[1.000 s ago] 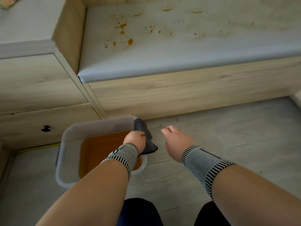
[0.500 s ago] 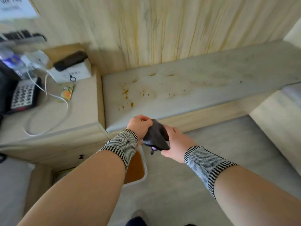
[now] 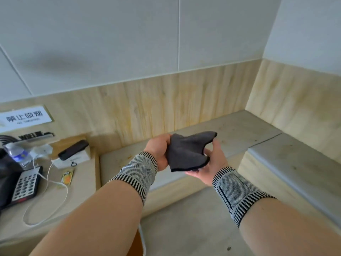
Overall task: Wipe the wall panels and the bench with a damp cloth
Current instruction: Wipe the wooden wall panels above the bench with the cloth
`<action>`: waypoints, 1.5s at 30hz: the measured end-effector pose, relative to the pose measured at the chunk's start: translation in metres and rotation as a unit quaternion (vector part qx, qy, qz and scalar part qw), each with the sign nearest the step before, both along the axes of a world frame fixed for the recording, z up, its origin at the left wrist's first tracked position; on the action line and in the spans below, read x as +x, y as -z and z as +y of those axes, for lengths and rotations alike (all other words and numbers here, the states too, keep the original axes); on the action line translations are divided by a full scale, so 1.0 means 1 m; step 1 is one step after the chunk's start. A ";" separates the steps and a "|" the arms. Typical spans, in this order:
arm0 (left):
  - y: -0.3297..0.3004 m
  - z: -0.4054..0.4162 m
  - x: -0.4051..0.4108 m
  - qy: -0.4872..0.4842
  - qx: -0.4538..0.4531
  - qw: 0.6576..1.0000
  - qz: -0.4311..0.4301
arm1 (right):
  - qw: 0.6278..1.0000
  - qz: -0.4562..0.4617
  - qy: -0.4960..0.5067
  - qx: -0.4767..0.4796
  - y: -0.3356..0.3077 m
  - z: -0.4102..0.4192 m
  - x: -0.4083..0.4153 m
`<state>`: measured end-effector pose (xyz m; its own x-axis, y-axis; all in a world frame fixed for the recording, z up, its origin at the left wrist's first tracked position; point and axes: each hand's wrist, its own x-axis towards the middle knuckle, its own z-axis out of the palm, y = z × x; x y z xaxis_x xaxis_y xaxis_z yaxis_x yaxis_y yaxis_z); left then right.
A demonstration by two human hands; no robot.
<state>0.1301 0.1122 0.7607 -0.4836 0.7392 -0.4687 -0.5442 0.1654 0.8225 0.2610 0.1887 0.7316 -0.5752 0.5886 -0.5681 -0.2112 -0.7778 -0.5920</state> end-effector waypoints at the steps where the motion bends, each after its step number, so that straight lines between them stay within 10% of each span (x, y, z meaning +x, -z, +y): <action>1: -0.007 0.002 0.010 0.018 0.003 1.000 0.005 | 1.000 0.027 0.013 0.005 -0.015 0.002 0.007; 8: -0.043 0.016 0.062 0.096 -0.144 0.961 0.216 | 0.938 -0.227 0.076 0.249 -0.077 0.031 0.050; 13: -0.056 0.029 0.097 0.252 -0.094 0.963 0.031 | 0.928 -0.194 0.174 0.265 -0.095 0.044 0.066; 21: -0.061 0.096 0.065 0.063 -0.024 0.990 0.127 | 0.935 -0.204 0.081 0.277 -0.104 0.068 0.095; 28: -0.081 0.137 0.064 0.228 -0.066 0.841 0.487 | 0.910 -0.220 0.187 0.297 -0.125 0.091 0.088; 32: -0.096 0.153 0.088 0.343 0.045 0.910 0.230 | 0.950 -0.146 0.100 0.255 -0.132 0.100 0.094; 36: -0.091 0.178 0.103 0.345 0.097 0.915 0.183 | 0.935 -0.171 0.055 0.304 -0.131 0.105 0.107; 42: -0.097 0.226 0.139 0.288 0.038 0.936 0.201 | 0.726 -0.458 0.020 0.512 -0.124 0.133 0.148; 45: -0.100 0.253 0.161 0.298 0.041 0.931 0.206 | 0.733 -0.438 0.021 0.520 -0.116 0.150 0.174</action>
<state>0.2911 0.3651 0.8606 -0.1027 0.9591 -0.2638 -0.0113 0.2640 0.9645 0.4351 0.3389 0.8479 -0.2267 0.9722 0.0586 0.5941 0.1857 -0.7827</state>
